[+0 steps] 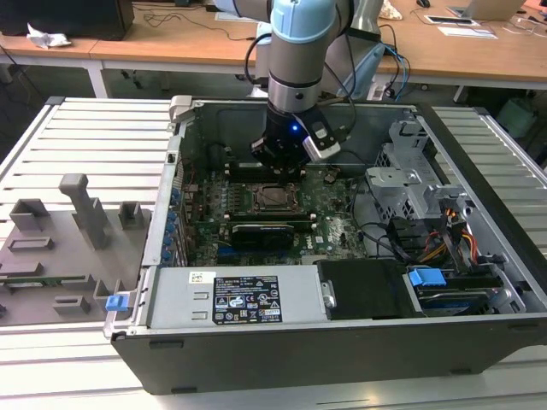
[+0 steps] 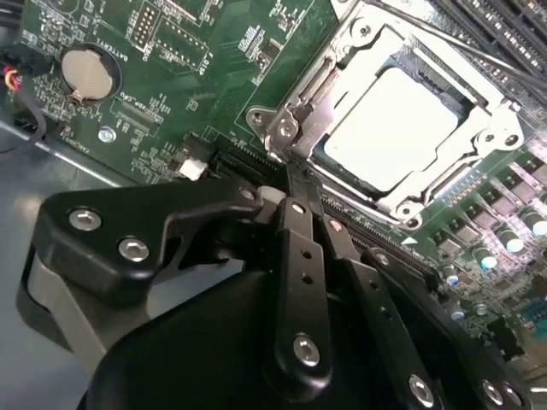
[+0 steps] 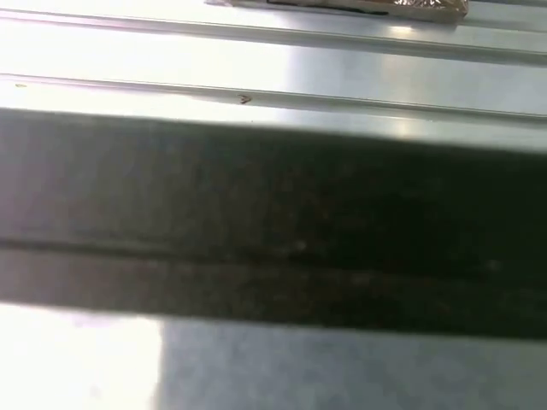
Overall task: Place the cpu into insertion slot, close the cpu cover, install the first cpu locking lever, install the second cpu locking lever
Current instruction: 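Install the first cpu locking lever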
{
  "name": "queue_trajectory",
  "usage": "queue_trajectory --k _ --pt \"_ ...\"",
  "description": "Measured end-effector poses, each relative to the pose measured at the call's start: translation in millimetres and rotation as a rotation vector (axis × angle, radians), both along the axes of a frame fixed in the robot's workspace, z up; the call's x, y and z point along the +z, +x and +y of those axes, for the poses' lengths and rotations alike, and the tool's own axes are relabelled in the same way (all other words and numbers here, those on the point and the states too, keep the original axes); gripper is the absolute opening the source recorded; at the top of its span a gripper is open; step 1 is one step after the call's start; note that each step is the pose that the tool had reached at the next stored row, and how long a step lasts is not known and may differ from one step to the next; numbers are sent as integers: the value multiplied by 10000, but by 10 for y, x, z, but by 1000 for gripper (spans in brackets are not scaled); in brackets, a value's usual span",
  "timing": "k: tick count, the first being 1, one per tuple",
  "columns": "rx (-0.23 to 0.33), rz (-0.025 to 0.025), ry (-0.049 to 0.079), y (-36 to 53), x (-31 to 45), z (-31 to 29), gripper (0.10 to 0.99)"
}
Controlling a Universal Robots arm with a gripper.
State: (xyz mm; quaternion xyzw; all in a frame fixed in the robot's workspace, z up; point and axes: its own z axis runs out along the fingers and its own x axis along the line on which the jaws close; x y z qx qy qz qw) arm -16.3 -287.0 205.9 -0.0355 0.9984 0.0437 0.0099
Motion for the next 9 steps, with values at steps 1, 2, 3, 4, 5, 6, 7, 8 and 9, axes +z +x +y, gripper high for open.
queue_trajectory --k 1,2,3,4,5,6,7,8,9 --pt "0 1 -1 0 23 0 106" --pt "0 0 1 0 53 0 106" --pt "0 0 1 0 57 0 106" --pt "2 0 1 1 57 -3 106" --pt "1 1 0 0 58 -12 106" --pt "1 0 1 0 57 -23 106" --pt "0 0 0 0 57 -28 106" --pt "0 1 0 0 57 -33 106" --pt "0 1 1 0 57 -40 106"
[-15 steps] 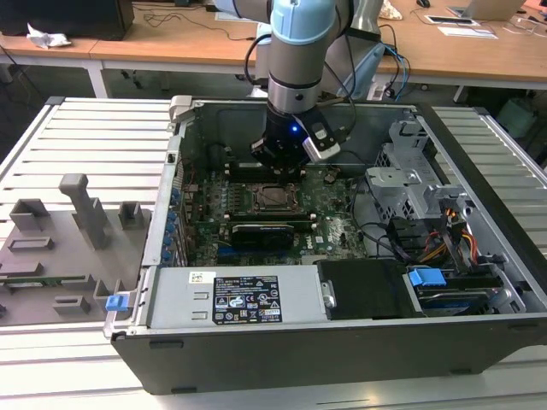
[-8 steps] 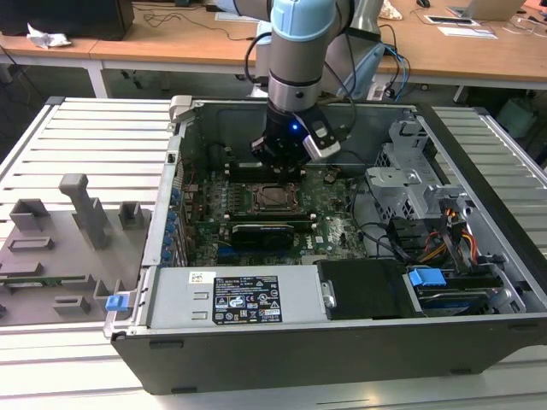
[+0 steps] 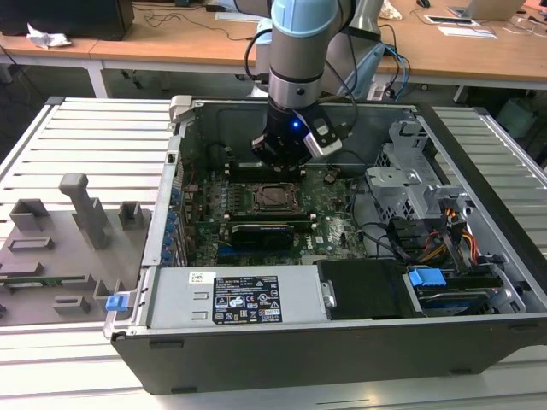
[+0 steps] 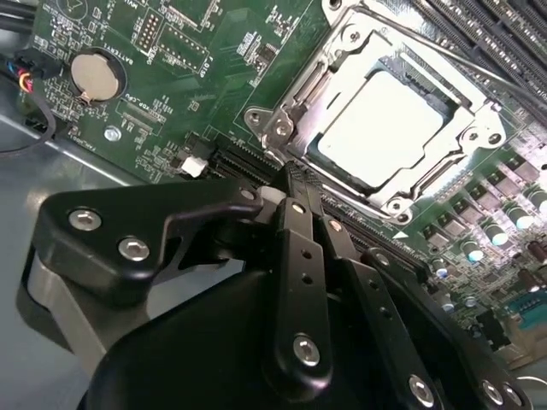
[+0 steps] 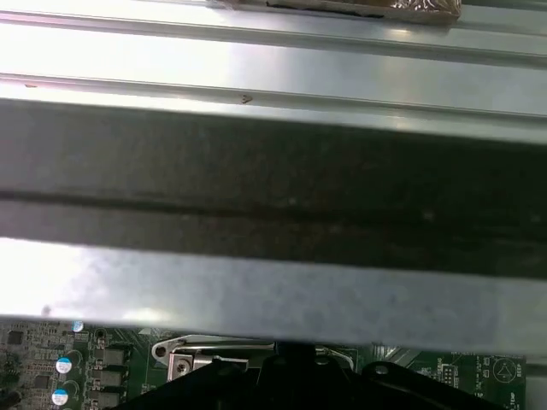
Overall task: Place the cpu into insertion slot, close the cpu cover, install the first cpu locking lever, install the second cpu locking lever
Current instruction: 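Install the first cpu locking lever, then install the second cpu locking lever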
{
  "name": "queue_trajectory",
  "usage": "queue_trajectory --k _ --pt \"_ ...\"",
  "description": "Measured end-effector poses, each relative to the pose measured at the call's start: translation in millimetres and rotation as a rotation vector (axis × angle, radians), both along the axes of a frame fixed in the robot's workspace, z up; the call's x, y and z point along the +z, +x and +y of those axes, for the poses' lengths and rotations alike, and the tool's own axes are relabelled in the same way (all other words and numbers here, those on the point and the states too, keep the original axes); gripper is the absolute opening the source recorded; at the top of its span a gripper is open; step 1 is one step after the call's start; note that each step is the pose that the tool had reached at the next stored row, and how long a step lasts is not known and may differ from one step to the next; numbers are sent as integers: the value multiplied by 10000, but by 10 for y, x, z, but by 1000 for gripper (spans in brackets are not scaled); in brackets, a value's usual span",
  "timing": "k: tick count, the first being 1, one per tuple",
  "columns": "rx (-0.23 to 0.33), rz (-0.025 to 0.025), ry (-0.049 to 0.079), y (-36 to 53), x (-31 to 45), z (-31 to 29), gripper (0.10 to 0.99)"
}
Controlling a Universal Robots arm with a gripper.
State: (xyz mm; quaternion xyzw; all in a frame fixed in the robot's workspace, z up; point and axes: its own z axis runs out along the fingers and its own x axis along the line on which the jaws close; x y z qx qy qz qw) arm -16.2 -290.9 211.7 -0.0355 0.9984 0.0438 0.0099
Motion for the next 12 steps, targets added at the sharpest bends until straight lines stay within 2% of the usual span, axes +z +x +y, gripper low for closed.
queue_trajectory --k 8,12 --pt "0 0 -1 0 0 -45 106" --pt "-1 0 1 0 0 -139 106"
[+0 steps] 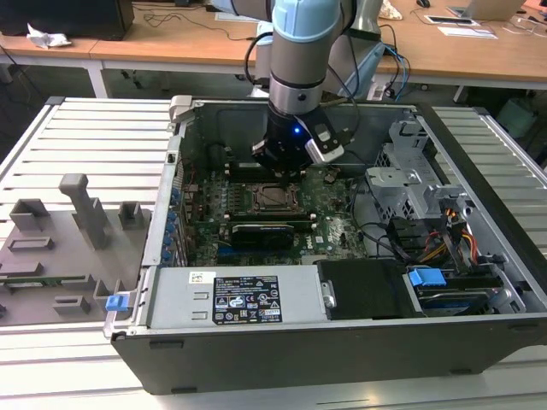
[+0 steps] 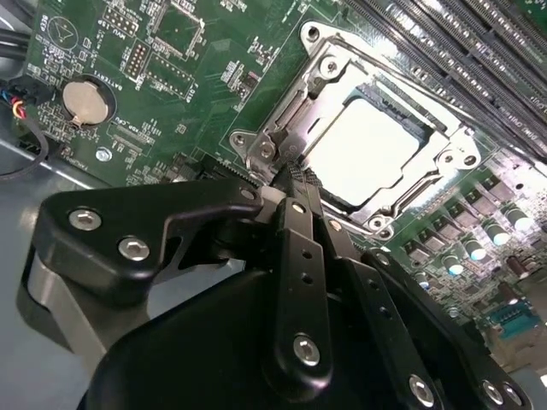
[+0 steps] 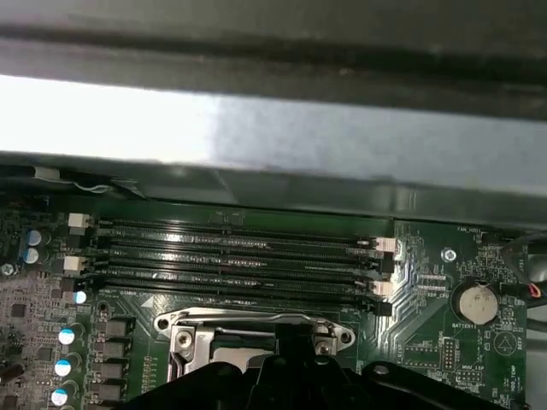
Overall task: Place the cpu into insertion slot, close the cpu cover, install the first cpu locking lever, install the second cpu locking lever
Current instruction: 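Install the second cpu locking lever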
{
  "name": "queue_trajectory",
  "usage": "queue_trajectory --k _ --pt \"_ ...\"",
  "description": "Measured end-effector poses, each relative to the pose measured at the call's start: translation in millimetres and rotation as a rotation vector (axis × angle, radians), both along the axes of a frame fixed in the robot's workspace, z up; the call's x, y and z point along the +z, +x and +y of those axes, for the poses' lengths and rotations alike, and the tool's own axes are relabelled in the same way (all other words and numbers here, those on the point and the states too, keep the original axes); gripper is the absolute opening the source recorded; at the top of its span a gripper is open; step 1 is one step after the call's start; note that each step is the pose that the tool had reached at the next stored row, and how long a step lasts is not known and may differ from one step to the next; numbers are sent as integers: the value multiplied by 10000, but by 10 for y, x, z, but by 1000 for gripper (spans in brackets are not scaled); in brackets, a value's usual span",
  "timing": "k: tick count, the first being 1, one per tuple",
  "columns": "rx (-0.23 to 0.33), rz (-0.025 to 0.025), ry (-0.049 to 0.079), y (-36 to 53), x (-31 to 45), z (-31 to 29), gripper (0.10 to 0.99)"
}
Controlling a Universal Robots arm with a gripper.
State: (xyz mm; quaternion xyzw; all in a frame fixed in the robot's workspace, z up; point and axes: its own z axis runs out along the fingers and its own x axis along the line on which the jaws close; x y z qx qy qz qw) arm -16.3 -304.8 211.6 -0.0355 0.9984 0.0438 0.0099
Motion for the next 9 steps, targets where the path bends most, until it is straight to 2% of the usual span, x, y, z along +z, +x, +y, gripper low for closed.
queue_trajectory --k 2,3,6,8,9 --pt "0 1 -3 0 32 -2 106" --pt "0 0 -2 0 94 -2 106" --pt "0 0 -2 0 185 -2 106" --pt "1 0 -3 0 232 -2 106" --pt "2 -4 0 1 233 -6 106"
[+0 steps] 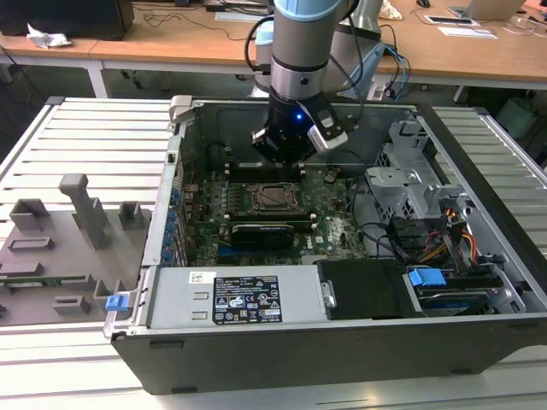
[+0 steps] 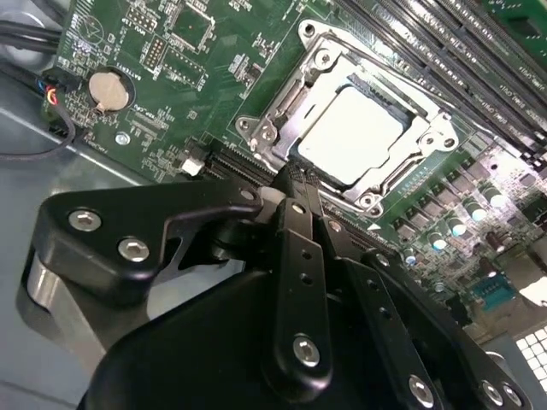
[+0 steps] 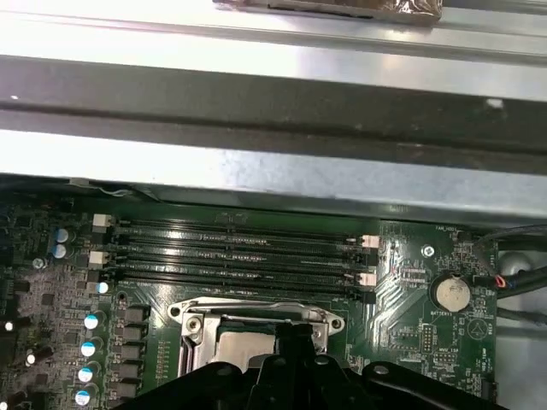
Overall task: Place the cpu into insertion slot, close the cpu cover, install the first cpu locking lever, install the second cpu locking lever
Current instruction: 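Install the second cpu locking lever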
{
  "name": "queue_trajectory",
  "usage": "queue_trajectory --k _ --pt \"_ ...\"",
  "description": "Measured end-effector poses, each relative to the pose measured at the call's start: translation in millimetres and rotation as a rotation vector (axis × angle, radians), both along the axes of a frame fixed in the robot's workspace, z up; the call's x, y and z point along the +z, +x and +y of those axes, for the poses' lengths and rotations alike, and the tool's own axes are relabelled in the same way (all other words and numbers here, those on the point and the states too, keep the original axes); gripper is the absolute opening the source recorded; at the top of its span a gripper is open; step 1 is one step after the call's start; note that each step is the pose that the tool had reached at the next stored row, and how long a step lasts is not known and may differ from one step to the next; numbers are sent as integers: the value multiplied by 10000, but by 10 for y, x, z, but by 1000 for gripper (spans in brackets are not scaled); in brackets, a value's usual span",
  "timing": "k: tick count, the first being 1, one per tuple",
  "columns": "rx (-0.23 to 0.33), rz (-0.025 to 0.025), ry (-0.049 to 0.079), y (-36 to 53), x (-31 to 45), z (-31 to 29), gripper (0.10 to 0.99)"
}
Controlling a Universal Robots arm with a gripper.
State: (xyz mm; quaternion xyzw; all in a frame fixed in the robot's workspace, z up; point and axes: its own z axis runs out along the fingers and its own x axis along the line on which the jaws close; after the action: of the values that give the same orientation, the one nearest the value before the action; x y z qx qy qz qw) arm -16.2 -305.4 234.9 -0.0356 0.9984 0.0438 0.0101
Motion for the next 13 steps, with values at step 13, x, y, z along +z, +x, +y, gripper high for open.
queue_trajectory --k 13 --pt "-2 1 -3 -1 110 -166 106"
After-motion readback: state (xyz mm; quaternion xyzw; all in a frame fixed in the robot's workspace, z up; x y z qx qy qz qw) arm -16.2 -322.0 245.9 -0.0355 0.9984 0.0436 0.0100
